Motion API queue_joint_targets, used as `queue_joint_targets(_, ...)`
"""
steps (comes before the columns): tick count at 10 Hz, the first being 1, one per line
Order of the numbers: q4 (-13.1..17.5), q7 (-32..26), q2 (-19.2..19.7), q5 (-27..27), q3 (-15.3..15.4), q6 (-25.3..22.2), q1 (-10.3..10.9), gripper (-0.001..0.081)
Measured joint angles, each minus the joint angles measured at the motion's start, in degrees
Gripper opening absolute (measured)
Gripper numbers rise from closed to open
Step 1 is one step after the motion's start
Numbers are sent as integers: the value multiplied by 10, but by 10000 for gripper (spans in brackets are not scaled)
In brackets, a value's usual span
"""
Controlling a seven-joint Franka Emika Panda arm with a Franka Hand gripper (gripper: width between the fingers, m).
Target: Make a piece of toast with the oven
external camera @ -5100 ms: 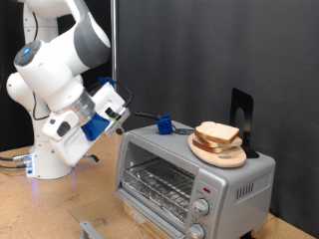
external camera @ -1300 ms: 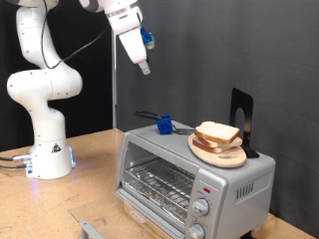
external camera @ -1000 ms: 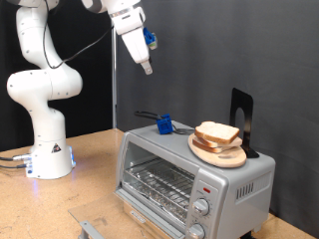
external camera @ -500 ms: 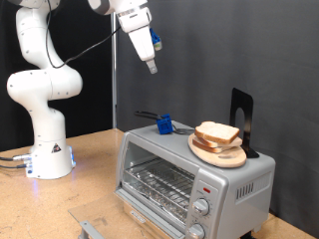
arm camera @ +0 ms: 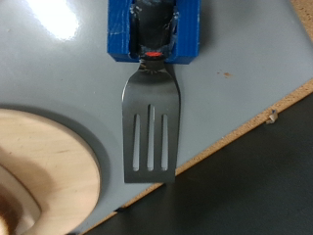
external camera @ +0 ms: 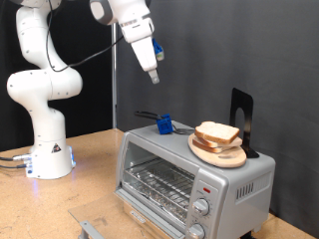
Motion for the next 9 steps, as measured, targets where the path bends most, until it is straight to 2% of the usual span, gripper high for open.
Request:
queue_joint_targets(5,-58,0,36,17,38,115,2,809)
queue_joint_targets(9,-66,-1,79,27,56,153,5,809)
